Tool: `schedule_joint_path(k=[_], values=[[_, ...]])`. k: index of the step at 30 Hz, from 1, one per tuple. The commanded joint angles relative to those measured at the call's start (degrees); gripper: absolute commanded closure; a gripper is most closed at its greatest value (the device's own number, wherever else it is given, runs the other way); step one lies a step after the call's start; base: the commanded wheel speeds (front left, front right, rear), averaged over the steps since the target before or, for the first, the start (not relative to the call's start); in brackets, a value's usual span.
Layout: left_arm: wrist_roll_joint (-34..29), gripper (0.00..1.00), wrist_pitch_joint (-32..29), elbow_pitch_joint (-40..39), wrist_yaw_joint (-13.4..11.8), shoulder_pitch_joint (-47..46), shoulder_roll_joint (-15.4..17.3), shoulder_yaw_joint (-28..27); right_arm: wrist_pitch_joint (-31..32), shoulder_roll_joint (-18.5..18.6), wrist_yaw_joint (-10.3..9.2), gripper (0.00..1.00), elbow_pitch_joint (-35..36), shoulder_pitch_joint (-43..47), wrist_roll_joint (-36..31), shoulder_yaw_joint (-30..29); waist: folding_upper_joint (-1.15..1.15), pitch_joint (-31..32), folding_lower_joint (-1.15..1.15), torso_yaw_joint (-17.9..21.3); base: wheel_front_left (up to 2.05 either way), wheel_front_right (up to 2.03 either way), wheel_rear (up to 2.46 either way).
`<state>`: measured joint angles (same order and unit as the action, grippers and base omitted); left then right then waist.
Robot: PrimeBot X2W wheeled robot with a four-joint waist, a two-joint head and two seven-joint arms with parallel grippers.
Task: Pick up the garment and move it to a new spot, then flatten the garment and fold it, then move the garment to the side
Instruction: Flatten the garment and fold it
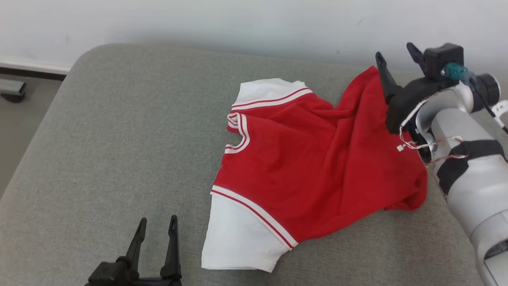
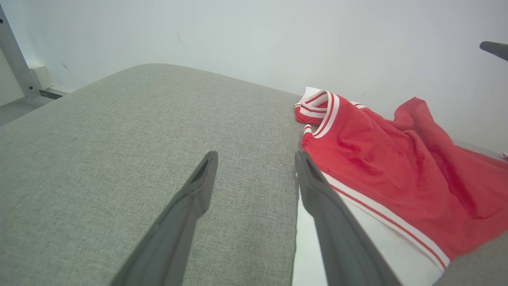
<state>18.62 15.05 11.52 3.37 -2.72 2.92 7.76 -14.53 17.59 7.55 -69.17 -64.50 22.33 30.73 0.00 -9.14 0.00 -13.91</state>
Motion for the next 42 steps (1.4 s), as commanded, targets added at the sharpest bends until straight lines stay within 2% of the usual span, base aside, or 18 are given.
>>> schedule_joint_path(k=[1,9,13,20,25,34,42], values=[[-0.45,0.00,0.17,-0.15,-0.03,0.69,-0.05,-0.30,-0.36,0.58,-0.16,0.00,0.63,1.50,0.95,-0.39,0.00,1.15,0.00,1.23,0.00,0.00,0.00],[-1.45,0.00,0.17,-0.83,-0.02,2.75,-0.06,-2.53,-0.67,6.44,-0.16,0.00,12.52,15.84,4.19,-7.74,0.00,2.99,0.00,4.60,0.00,0.00,0.00],[-2.21,0.00,0.17,-1.24,0.19,3.09,-0.06,-3.61,-0.67,6.76,-0.16,0.00,17.87,25.64,3.99,-13.59,0.00,3.27,0.00,5.77,0.00,0.00,0.00],[-2.92,0.00,0.17,-1.08,0.60,3.28,-0.05,-4.02,-0.69,1.93,-0.16,0.00,25.43,40.14,1.81,-22.47,0.00,3.11,0.00,6.82,0.00,0.00,0.00],[-2.90,0.00,0.17,-0.96,0.63,3.21,-0.05,-3.61,-0.69,-2.62,-0.16,0.00,30.70,46.89,0.19,-25.84,0.00,3.17,0.00,6.84,0.00,0.00,0.00],[-2.65,0.00,0.17,-0.56,0.83,3.46,-0.06,-3.25,-0.70,-8.71,-0.16,0.00,35.36,52.71,1.73,-26.28,0.00,3.53,0.00,6.00,0.00,0.00,0.00],[-2.84,0.00,0.17,-0.59,0.99,3.65,-0.05,-3.01,-0.70,-10.58,-0.16,0.00,34.57,52.38,2.07,-25.75,0.00,3.47,0.00,5.18,0.00,0.00,0.00]])
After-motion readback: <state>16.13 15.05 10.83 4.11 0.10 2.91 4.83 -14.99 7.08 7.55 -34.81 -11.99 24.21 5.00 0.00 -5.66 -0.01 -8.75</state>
